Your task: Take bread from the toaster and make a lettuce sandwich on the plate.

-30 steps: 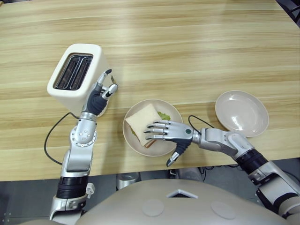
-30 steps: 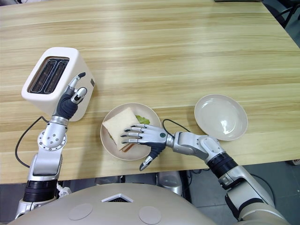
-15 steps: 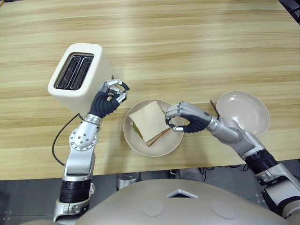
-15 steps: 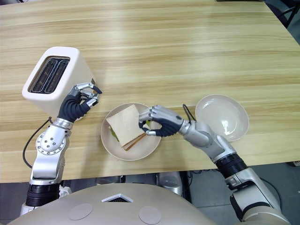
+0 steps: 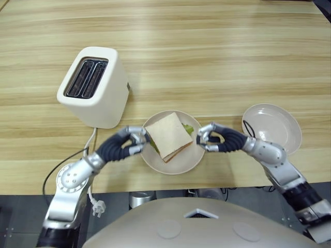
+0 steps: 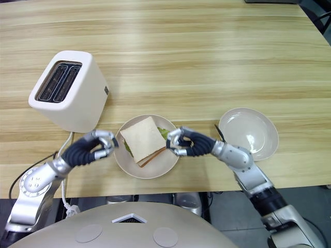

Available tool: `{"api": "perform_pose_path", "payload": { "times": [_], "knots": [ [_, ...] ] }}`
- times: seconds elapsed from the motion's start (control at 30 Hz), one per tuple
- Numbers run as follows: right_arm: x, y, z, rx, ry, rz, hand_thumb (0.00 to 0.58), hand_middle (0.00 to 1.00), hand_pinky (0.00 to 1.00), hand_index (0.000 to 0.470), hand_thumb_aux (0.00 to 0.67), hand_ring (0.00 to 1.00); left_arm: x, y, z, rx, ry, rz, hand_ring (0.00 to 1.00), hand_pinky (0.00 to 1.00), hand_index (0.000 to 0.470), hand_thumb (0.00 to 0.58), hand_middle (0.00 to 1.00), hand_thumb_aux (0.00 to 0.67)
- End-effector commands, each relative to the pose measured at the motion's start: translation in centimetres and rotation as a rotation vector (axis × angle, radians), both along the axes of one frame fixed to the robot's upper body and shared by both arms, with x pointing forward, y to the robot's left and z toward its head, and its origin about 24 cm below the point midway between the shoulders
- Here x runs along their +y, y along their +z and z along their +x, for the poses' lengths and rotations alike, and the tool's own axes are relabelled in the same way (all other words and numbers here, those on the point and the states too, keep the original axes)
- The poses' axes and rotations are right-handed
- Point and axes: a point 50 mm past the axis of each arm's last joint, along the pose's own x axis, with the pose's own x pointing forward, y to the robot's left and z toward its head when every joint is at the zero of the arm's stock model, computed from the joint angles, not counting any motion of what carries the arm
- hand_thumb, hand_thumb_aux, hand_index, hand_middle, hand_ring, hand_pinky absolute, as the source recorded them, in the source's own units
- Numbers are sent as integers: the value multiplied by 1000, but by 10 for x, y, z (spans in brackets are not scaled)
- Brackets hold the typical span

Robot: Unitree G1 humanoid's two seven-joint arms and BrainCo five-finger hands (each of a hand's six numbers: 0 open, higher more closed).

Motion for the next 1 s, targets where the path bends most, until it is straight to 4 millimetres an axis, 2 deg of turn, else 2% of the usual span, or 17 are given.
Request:
{"api": "perform_pose_path", "payload": {
  "times": [0.03, 0.1, 0.23, 0.37, 0.53, 0.67, 0.8, 1.0],
  "knots": [
    [-12, -11, -13, 74, 84, -188, 580, 1000, 1000, 460, 670, 1000, 7, -26, -26, 140, -117, 191, 1000, 1000, 460, 580, 1000, 670],
    [-16, -14, -17, 71, 118, -264, 580, 1000, 1000, 460, 670, 1000, 11, -35, -33, 170, -142, 281, 1000, 1000, 460, 580, 1000, 670],
    [-16, -17, -23, 70, 177, -347, 580, 1000, 1000, 460, 670, 1000, 11, -49, -30, 165, -190, 421, 1000, 1000, 460, 580, 1000, 670],
    [-10, -23, -22, 8, 214, -414, 580, 1000, 1000, 460, 670, 1000, -4, -63, -12, 66, -172, 511, 1000, 1000, 460, 580, 1000, 670],
    [-2, -42, -18, -92, 286, -596, 580, 1000, 1000, 460, 670, 1000, -20, -62, 10, -72, -154, 585, 1000, 1000, 460, 580, 1000, 670],
    [9, -50, -16, -109, 329, -617, 580, 1000, 1000, 460, 670, 1000, -32, -62, 24, -135, -188, 612, 1000, 1000, 460, 580, 1000, 670],
    [15, -52, 9, -180, 320, -674, 580, 1000, 1000, 460, 670, 1000, -40, -63, 44, -183, -191, 638, 1000, 1000, 460, 580, 1000, 670],
    [26, -45, 78, -282, 167, -651, 580, 1000, 1000, 460, 670, 1000, -31, -71, 93, -264, -113, 790, 1000, 1000, 460, 580, 1000, 670]
  ]
}}
